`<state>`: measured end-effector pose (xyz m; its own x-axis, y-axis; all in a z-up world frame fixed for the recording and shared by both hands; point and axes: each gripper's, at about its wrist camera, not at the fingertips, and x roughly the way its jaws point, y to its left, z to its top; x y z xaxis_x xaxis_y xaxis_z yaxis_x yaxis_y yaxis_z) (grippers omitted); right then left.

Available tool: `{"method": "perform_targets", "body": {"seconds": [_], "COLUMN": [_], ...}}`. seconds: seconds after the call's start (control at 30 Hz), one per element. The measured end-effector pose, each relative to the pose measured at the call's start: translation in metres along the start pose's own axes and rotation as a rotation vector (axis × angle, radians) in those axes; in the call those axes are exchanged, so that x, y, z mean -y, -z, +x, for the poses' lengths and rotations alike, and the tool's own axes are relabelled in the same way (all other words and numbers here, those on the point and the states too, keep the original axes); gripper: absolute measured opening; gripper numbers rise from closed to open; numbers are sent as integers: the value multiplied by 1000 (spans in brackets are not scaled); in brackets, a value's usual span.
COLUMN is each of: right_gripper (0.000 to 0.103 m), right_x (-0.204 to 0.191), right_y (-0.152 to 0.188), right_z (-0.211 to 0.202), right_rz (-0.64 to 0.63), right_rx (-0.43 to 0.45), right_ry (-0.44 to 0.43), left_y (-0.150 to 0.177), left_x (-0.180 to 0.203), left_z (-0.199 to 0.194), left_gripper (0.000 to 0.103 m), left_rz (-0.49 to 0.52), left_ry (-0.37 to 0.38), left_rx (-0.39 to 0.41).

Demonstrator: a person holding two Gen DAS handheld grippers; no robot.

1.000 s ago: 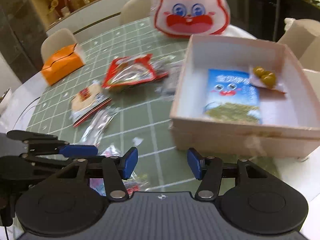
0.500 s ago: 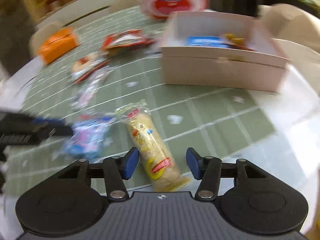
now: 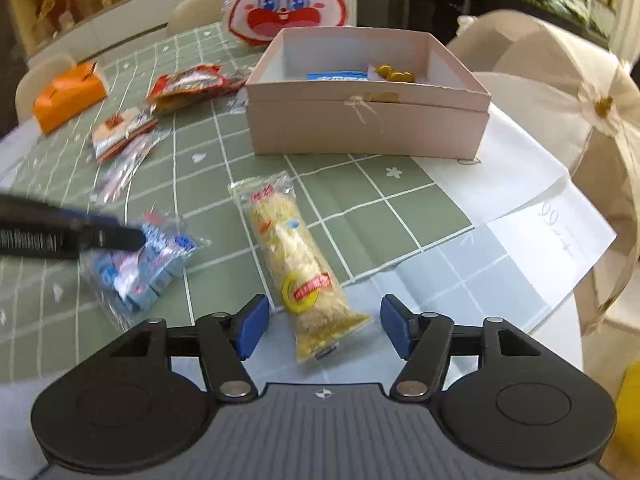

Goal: Organize snacks
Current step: 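Grasp the Peppa Pig candy pack with the left gripper while the right grips the rice roll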

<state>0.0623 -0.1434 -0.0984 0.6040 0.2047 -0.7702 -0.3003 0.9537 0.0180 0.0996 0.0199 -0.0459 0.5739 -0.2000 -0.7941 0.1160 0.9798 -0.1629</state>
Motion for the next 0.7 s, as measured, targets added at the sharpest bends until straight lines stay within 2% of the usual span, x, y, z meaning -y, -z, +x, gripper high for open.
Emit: {"method": "perform_targets", "body": {"seconds": [0.03,0.13,0.23,0.3,0.4,0.5,0.53,0.63,0.7], "right_gripper": [71,71,71,71,71,71,71,71,71], "right_x": [1,11,31,41,52,54,53,51,50], "right_y": [1,-2,-6,-8,-7,-3,-2,-3,-3], "right_z": [-1,-3,-12,-14,-14,-13,-13,-13,-14], "right_rz": [-4,43,124,155,190,207,207,199,193], "right_rx": [2,3,47,64,67,73,75,71,73], "right_ry": [5,3,18,38,38,18,16,10,12], "left_y": [0,4,13,18,25,28,28,23,20], "left_x": [4,22,37,44,53,59,60,50,43], "left_z": [-4,-13,-8,0,5,7,8,3,0], "left_gripper": [40,40,41,41,47,65,68,63,63], "left_rz": [26,157,253,281,303,326,321,244,213], "left_ry": [0,-21,-36,-36,-47,-26,-15,-12,-76], "left_rx": [11,23,-18,-53,-44,-38,-42,-26,1]}}
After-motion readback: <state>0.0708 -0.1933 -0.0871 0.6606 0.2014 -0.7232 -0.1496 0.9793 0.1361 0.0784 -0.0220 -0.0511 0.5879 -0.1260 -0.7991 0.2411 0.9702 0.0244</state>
